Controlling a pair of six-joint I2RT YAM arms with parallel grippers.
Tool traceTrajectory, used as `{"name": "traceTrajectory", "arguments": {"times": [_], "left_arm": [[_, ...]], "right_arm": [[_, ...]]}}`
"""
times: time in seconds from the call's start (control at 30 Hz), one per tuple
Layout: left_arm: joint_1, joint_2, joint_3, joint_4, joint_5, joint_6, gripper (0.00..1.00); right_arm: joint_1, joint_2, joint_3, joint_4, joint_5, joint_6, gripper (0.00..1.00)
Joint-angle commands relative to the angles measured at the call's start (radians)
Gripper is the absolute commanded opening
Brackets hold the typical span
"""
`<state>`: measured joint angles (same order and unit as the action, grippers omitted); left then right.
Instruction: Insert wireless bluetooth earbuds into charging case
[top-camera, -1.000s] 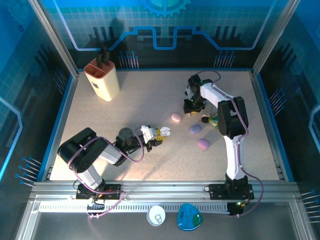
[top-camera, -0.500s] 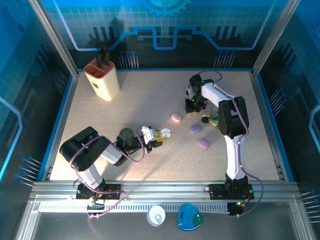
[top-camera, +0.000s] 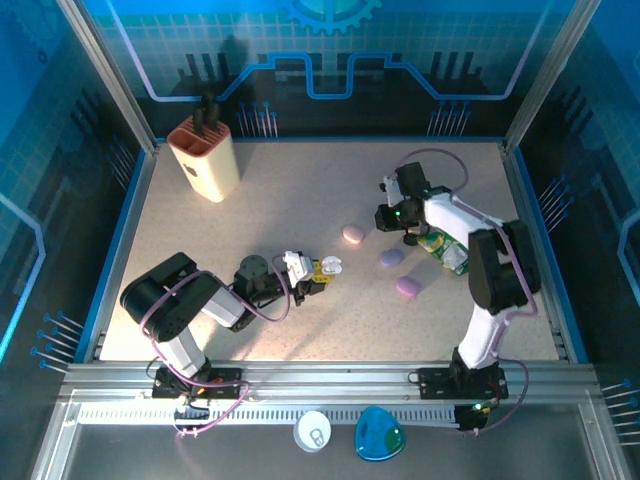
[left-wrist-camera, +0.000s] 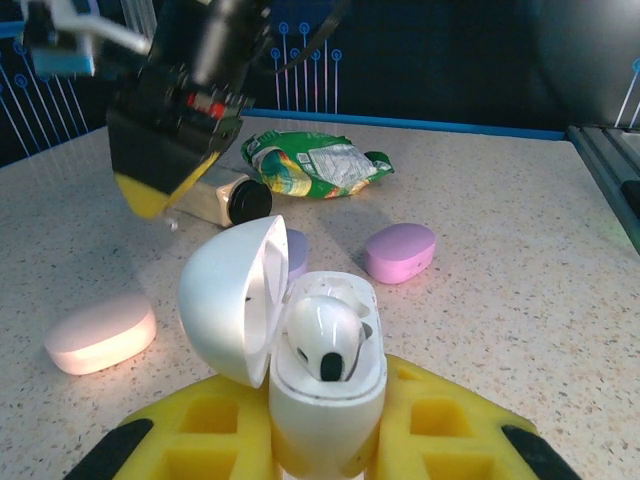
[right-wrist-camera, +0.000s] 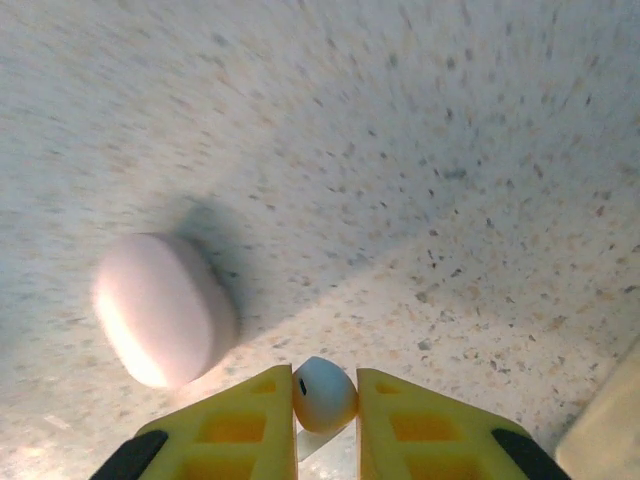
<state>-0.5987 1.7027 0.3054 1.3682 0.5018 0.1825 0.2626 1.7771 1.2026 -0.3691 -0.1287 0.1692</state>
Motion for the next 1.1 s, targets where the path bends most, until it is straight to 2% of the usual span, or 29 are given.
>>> {"name": "traceTrajectory", "arguments": {"times": [0.0,0.17,0.3,0.47,0.77,1.07], "left_arm": [[-0.002,-0.009,0.023,0.032,-0.001,-0.048,0.09],[0.021,-0.001,0.065,0.032,0.014,-0.185,0.07],[0.025,-0.001,0.092,0.032,0.021,-0.229,0.07],[0.027,-0.016,0.107,0.010,0.035,-0.250,0.08],[0.027,-0.069,0.129,-0.067,0.074,-0.258,0.09],[0.033,-0.058,0.139,0.003,0.099,-0.343,0.09]], "right_arm": [[0.019,-0.130,-0.115,0.256,-0.038,-0.054,0.20],[0.052,-0.324,-0.270,0.399,-0.079,-0.109,0.19],[0.083,-0.453,-0.344,0.455,-0.116,-0.143,0.19],[0.114,-0.553,-0.383,0.480,-0.257,-0.174,0.19],[0.225,-0.599,-0.393,0.492,-0.350,-0.263,0.19],[0.278,-0.566,-0.387,0.469,-0.383,-0.306,0.20]]}}
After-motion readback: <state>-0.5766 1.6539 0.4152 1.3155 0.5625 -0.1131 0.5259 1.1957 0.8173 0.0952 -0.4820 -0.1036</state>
